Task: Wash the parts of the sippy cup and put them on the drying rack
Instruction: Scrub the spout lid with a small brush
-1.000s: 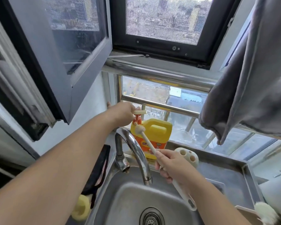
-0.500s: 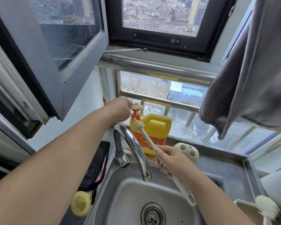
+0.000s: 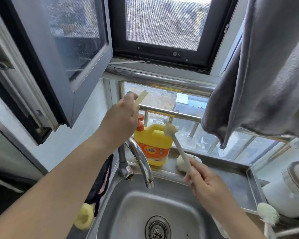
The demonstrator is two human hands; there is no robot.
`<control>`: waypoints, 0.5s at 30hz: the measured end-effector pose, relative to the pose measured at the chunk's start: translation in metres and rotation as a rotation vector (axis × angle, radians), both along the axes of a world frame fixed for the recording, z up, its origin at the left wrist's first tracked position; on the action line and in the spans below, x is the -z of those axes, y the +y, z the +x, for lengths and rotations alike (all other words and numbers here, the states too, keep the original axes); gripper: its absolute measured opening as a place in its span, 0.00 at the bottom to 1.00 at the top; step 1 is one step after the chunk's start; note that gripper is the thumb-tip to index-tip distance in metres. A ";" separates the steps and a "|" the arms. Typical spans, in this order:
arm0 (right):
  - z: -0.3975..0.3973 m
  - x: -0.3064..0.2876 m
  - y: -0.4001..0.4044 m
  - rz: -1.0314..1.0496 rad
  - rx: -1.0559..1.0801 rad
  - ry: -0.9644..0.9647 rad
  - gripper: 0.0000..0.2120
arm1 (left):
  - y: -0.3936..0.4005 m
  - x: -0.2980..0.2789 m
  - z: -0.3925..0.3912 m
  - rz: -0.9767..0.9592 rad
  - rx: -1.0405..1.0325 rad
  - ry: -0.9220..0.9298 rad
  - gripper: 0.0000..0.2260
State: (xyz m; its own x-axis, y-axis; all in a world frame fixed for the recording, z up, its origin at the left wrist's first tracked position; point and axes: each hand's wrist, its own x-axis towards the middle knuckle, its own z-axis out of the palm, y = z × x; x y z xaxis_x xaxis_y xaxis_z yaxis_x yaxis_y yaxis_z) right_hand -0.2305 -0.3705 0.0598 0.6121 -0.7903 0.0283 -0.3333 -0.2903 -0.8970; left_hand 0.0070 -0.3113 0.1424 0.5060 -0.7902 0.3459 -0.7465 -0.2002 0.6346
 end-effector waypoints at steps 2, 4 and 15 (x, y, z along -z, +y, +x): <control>-0.023 -0.017 0.016 -0.102 0.035 -0.076 0.14 | 0.022 -0.001 -0.030 0.055 0.013 0.175 0.15; -0.046 -0.029 0.035 -0.203 0.024 -0.078 0.14 | 0.043 0.010 -0.059 0.125 0.028 0.684 0.22; -0.110 -0.002 0.099 -0.822 0.018 0.485 0.26 | 0.099 0.075 -0.145 0.062 0.203 1.454 0.11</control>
